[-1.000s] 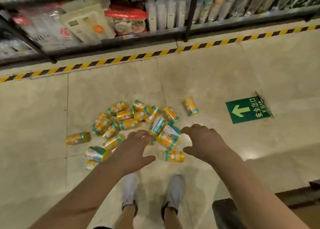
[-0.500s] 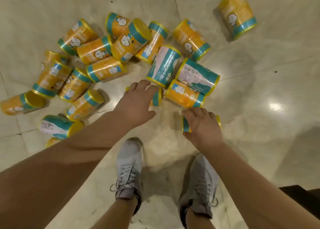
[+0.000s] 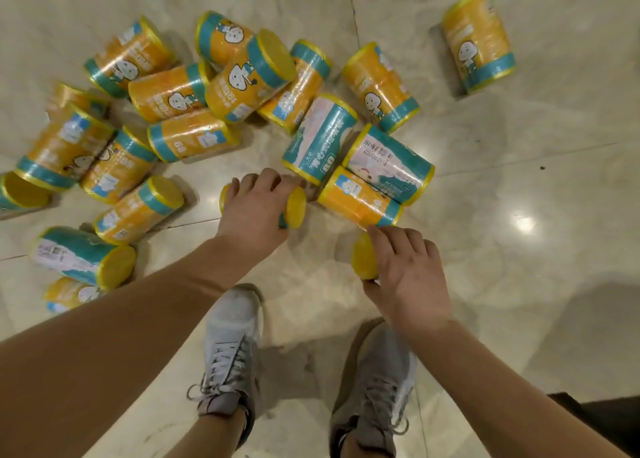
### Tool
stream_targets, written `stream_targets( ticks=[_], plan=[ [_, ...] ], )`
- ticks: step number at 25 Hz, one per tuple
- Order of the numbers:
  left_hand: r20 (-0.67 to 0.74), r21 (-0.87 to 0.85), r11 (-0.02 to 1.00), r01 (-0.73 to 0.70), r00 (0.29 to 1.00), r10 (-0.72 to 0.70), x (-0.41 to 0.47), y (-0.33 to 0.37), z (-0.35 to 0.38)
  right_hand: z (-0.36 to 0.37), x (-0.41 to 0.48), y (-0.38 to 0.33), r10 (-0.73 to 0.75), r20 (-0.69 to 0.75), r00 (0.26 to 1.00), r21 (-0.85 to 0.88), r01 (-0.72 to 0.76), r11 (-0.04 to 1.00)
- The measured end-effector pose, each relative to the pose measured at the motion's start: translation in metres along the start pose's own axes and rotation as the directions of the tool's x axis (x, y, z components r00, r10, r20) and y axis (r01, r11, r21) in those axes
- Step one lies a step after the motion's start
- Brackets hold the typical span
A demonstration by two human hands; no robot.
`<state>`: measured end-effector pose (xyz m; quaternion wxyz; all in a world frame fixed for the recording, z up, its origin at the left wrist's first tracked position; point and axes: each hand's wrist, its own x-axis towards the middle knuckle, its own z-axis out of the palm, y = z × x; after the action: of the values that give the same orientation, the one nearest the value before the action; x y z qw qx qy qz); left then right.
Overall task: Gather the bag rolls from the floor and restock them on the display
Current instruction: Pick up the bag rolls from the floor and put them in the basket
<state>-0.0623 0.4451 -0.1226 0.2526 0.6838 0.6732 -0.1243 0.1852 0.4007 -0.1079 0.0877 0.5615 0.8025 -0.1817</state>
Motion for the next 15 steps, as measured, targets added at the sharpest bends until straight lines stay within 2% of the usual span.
stream_targets(
  ticks=[2, 4, 7, 11, 15],
  plan=[
    [-0.061, -0.152, 0.987, 0.051, 0.996, -0.061, -0.019, -0.001, -0.030, -0.032, 0.000, 0.001, 0.033, -0.020, 0.999, 0.071, -0.032, 0.997],
    [-0.086, -0.367, 0.924, 0.104, 0.986, -0.145, -0.039, 0.001, -0.073, -0.075, 0.001, -0.004, 0.040, -0.036, 0.999, 0.152, -0.034, 0.988],
    [-0.094, -0.572, 0.817, 0.077, 0.983, -0.159, -0.072, 0.006, -0.148, -0.158, 0.003, -0.022, 0.035, -0.128, 0.991, 0.251, -0.001, 0.968],
    [-0.195, -0.647, 0.757, -0.088, 0.979, -0.052, -0.135, 0.019, -0.317, -0.330, 0.006, -0.059, -0.026, -0.284, 0.959, 0.346, 0.127, 0.930],
    [-0.301, -0.667, 0.709, -0.229, 0.953, 0.025, -0.217, 0.026, -0.508, -0.527, -0.003, -0.105, -0.158, -0.373, 0.914, 0.325, 0.288, 0.901]
  ],
)
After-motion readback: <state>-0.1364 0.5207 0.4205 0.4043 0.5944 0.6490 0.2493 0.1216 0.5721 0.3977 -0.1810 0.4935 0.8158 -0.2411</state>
